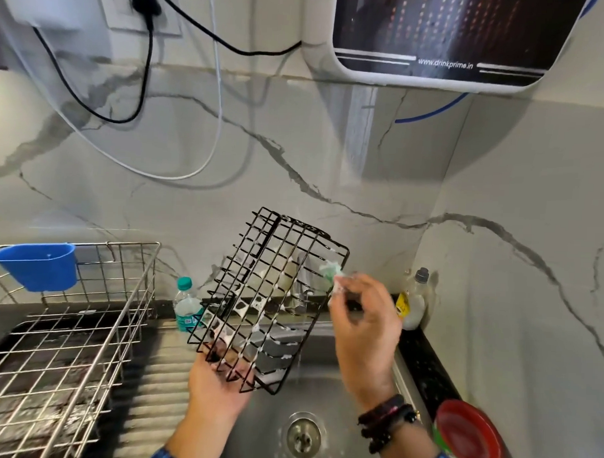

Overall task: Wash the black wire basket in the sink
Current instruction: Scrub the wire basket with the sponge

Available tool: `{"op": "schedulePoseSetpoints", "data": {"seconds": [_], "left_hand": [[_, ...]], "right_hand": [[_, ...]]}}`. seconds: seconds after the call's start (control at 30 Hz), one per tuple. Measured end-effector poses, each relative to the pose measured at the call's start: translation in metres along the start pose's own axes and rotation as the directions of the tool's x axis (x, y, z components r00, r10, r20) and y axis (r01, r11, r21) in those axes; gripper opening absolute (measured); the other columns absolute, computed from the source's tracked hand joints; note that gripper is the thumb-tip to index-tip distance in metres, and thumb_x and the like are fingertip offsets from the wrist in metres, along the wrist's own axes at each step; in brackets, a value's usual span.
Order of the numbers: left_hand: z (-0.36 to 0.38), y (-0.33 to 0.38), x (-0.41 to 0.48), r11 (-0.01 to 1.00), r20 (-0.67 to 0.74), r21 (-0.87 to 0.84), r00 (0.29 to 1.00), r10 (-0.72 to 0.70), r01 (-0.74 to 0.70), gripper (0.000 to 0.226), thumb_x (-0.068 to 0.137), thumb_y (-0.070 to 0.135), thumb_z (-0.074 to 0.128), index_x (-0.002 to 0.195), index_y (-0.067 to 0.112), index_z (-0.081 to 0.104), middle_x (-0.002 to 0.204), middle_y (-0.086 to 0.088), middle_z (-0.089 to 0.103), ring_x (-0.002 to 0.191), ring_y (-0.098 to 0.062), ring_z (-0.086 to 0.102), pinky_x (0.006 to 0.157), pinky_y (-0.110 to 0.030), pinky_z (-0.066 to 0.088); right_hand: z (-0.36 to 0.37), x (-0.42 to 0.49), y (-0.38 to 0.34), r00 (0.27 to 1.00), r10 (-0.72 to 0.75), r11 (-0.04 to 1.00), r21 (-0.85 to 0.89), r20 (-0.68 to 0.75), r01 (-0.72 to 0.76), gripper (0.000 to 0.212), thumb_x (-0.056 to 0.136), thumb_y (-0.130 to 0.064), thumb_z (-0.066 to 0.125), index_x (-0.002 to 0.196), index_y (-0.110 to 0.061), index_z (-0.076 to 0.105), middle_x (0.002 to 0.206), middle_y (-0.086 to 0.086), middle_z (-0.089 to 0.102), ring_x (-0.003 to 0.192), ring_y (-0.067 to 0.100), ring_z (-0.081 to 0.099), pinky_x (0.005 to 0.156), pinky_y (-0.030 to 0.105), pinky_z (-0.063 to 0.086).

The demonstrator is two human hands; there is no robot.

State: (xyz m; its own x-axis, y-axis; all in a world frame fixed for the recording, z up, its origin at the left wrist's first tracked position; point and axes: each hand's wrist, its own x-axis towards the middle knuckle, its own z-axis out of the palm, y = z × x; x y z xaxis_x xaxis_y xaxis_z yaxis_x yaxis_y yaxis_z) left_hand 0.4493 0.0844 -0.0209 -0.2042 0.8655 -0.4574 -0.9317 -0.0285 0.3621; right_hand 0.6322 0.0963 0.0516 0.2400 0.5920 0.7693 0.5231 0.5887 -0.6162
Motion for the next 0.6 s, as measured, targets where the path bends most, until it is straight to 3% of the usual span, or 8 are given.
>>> {"op": "schedulePoseSetpoints", "data": {"seconds": [0.07, 0.17, 0.27, 0.33, 0.4, 0.5, 0.57, 0.6], "left_hand": [[0.0, -0.001, 0.001, 0.999, 0.037, -0.012, 0.999, -0.037, 0.037, 0.043, 0.102, 0.019, 0.032, 0.06, 0.022, 0.041, 0.04, 0.007, 0.036, 0.026, -0.008, 0.034, 0.03, -0.01, 0.028], [0.0, -0.002, 0.002, 0.998, 0.118, -0.04, 0.992, -0.046, 0.051, 0.05, 0.104, 0.02, 0.029, 0.055, 0.024, 0.037, 0.037, 0.007, 0.028, 0.026, -0.004, 0.026, 0.025, -0.014, 0.022], [0.007, -0.004, 0.005, 0.996, 0.151, -0.067, 0.987, -0.051, 0.062, 0.055, 0.105, 0.024, 0.028, 0.052, 0.023, 0.043, 0.036, 0.007, 0.029, 0.026, -0.002, 0.027, 0.025, -0.015, 0.023], [0.01, -0.007, 0.006, 0.996, 0.119, -0.065, 0.992, -0.046, 0.054, 0.049, 0.106, 0.022, 0.027, 0.059, 0.024, 0.042, 0.037, 0.008, 0.033, 0.027, -0.002, 0.028, 0.028, -0.014, 0.022], [0.012, -0.009, 0.007, 0.997, 0.07, -0.063, 0.997, -0.036, 0.04, 0.041, 0.105, 0.02, 0.028, 0.065, 0.024, 0.039, 0.038, 0.007, 0.035, 0.028, -0.002, 0.029, 0.029, -0.014, 0.021], [0.007, -0.007, 0.012, 0.999, 0.026, -0.025, 0.999, -0.044, 0.045, 0.037, 0.103, 0.019, 0.029, 0.068, 0.023, 0.039, 0.036, 0.007, 0.037, 0.026, 0.0, 0.028, 0.027, -0.014, 0.02], [-0.004, -0.003, 0.016, 0.998, 0.015, 0.013, 0.998, -0.054, 0.054, 0.031, 0.099, 0.017, 0.034, 0.068, 0.024, 0.039, 0.036, 0.006, 0.036, 0.025, -0.001, 0.028, 0.027, -0.014, 0.019], [-0.012, -0.001, 0.019, 0.998, 0.012, 0.039, 0.999, -0.047, 0.047, 0.026, 0.092, 0.016, 0.041, 0.068, 0.024, 0.04, 0.036, 0.006, 0.037, 0.025, -0.001, 0.028, 0.027, -0.014, 0.019]], "right_hand": [[0.001, 0.005, 0.001, 0.997, 0.059, 0.998, 0.036, 0.047, -0.06, 0.018, 0.085, -0.009, 0.072, 0.102, -0.017, 0.072, 0.106, -0.023, 0.059, 0.095, -0.006, 0.063, 0.079, 0.014, 0.056], [0.0, -0.015, 0.002, 0.964, 0.033, 0.998, 0.05, 0.262, -0.048, 0.016, 0.085, -0.016, 0.068, 0.098, -0.025, 0.07, 0.107, -0.027, 0.058, 0.095, -0.004, 0.065, 0.076, 0.01, 0.054], [-0.004, -0.047, 0.017, 0.882, 0.055, 0.998, 0.007, 0.468, -0.066, 0.013, 0.085, -0.021, 0.067, 0.096, -0.024, 0.073, 0.108, -0.028, 0.06, 0.103, -0.006, 0.062, 0.085, 0.012, 0.054], [-0.011, -0.064, 0.034, 0.814, 0.057, 0.998, -0.005, 0.578, -0.066, 0.012, 0.086, -0.016, 0.072, 0.094, -0.023, 0.075, 0.106, -0.025, 0.064, 0.099, -0.003, 0.064, 0.082, 0.018, 0.057], [-0.028, -0.071, 0.051, 0.832, 0.076, 0.997, -0.052, 0.549, -0.057, 0.014, 0.083, -0.012, 0.078, 0.09, -0.023, 0.075, 0.103, -0.023, 0.066, 0.094, -0.002, 0.066, 0.079, 0.015, 0.055], [-0.085, -0.069, 0.092, 0.896, 0.364, 0.92, -0.248, 0.254, -0.303, 0.015, 0.079, -0.008, 0.081, 0.082, -0.021, 0.074, 0.088, -0.014, 0.069, 0.08, 0.005, 0.067, 0.072, 0.008, 0.048], [-0.135, -0.066, 0.123, 0.872, 0.477, 0.828, -0.391, 0.111, -0.402, 0.006, 0.081, -0.017, 0.077, 0.085, -0.02, 0.074, 0.084, -0.003, 0.07, 0.076, 0.017, 0.07, 0.072, 0.016, 0.05], [-0.159, -0.066, 0.137, 0.813, 0.571, 0.767, -0.427, 0.115, -0.478, 0.005, 0.085, -0.02, 0.074, 0.089, -0.022, 0.073, 0.086, 0.003, 0.072, 0.076, 0.023, 0.071, 0.071, 0.024, 0.054]]}}
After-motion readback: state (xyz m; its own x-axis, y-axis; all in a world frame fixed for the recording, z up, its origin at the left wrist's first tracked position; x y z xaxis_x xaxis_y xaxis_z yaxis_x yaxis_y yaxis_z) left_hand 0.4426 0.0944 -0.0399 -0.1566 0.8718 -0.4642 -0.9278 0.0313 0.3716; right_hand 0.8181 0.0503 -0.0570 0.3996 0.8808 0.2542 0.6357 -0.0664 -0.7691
